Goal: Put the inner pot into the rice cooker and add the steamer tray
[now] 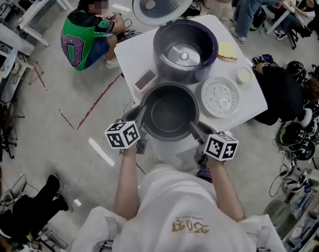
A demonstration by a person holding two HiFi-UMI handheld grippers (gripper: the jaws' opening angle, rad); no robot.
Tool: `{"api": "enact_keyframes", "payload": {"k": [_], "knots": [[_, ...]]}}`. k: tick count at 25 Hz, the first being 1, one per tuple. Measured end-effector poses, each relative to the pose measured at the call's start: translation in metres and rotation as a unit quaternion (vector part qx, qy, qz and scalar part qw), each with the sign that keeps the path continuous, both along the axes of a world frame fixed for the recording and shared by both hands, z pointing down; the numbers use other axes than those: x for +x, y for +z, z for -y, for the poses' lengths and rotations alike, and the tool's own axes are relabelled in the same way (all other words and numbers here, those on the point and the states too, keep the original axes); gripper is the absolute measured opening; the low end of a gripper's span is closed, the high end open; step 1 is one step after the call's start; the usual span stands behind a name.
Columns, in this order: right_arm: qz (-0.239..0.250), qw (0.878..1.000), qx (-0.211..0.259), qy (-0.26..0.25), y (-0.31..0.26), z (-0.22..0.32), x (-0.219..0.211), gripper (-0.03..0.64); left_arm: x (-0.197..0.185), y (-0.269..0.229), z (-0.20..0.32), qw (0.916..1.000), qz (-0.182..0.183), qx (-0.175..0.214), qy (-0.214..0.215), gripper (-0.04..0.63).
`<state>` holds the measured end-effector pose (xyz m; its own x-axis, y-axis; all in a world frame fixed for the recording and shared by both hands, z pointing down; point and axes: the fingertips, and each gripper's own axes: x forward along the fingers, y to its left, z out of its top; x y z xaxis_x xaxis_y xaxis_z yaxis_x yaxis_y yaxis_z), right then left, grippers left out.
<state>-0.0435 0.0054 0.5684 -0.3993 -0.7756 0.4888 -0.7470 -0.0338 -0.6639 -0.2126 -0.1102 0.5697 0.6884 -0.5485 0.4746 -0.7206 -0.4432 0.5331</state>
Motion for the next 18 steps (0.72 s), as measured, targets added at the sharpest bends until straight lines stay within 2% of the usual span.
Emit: {"api": "enact_keyframes", "payload": {"k": [10, 18], "knots": [[-0.010, 0.998, 0.060, -0.033, -0.054, 0.006, -0.003, 0.112, -0.010, -0.049, -0.002, 0.9980, -0.036, 0.041, -0.032, 0.083], [-0.004, 0.994, 0.099, -0.041, -0.092, 0.008, -0.008, 0.107, -0.017, -0.087, -0.003, 0.9951, -0.056, 0.070, -0.039, 0.083]]}}
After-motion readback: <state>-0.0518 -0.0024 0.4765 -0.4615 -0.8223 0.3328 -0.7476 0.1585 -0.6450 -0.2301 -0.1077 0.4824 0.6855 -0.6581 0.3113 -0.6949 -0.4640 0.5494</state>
